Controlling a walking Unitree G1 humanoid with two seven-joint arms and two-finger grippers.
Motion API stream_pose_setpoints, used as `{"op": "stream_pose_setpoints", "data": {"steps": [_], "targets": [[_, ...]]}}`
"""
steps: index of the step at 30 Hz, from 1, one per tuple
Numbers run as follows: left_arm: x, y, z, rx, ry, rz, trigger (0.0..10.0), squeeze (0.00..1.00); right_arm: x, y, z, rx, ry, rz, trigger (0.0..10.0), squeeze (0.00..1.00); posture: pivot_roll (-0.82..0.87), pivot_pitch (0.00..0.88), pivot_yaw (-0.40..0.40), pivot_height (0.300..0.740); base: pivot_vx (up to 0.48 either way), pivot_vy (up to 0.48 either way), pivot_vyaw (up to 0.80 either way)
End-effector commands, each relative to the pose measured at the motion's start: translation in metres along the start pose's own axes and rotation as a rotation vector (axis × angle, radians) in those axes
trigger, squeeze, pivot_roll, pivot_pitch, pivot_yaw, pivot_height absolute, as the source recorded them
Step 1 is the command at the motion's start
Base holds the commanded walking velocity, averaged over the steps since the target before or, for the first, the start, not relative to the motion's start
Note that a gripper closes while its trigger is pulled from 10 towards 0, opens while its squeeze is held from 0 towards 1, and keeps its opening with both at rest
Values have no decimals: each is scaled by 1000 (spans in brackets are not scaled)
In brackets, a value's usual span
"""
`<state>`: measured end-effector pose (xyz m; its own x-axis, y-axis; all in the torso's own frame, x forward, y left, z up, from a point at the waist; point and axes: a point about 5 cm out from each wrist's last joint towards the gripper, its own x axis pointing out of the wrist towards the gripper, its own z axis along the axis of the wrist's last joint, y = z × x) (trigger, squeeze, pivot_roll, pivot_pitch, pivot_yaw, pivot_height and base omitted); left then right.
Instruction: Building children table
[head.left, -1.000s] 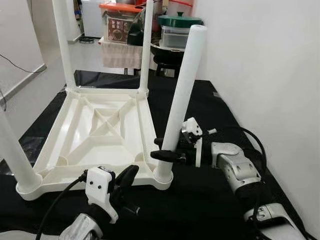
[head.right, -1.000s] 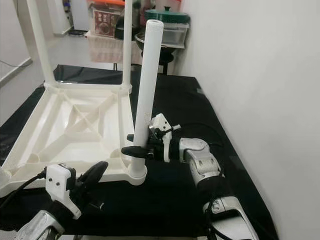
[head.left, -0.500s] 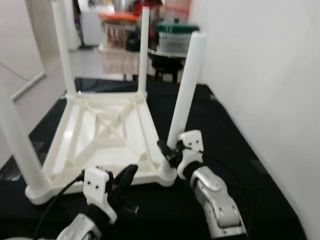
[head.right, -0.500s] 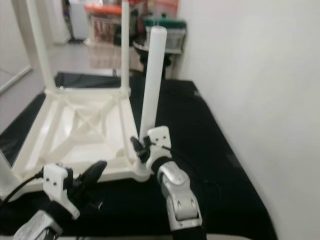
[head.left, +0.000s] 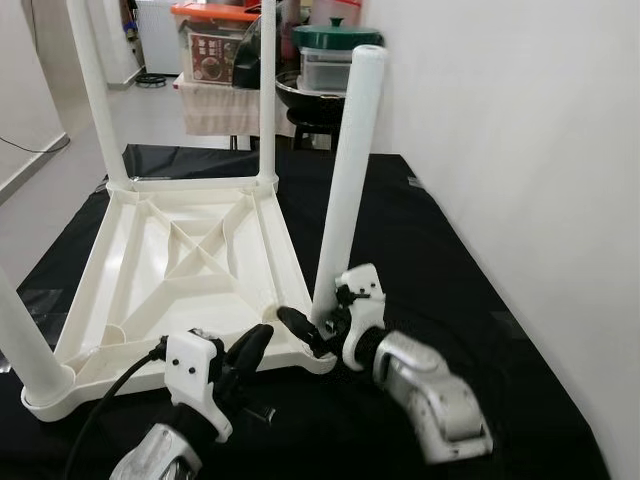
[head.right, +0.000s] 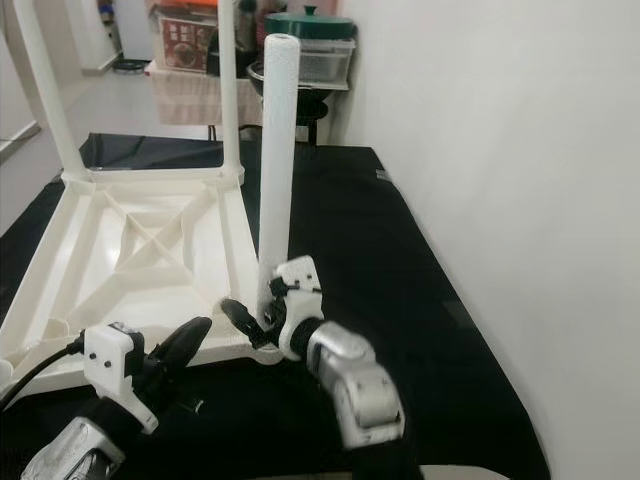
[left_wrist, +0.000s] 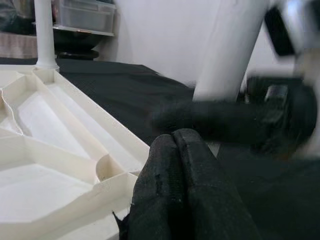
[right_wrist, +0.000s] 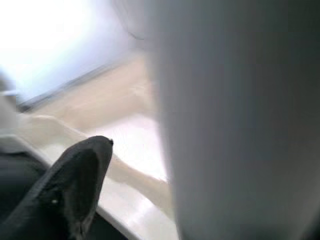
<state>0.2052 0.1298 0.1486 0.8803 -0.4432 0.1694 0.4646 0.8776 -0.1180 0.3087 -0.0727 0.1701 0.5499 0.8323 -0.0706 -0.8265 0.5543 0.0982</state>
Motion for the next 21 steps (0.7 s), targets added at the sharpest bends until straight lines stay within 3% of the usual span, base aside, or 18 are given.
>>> {"op": "stream_pose_setpoints", "data": {"steps": [1,5,18,19,21], "targets": [[0,0,-5,-5,21,1,10000,0,2,5,2,-8,-16,112,10000,0,31,0,-109,740,0,0,0],[1,-2,-6,-8,21,0,10000,0,-10,-24,20,-92,46,316,10000,0,43,0,-118,740,0,0,0],[1,-3,-7,-8,21,0,10000,0,-12,-28,22,-94,55,328,10000,0,44,0,-119,740,0,0,0],[1,-3,-7,-9,21,0,10000,0,-12,-35,26,-85,54,334,0,0,47,0,-122,740,0,0,0],[1,-4,-8,-10,21,0,10000,0,-15,-43,21,-46,57,336,0,0,47,0,-122,740,0,0,0]]}}
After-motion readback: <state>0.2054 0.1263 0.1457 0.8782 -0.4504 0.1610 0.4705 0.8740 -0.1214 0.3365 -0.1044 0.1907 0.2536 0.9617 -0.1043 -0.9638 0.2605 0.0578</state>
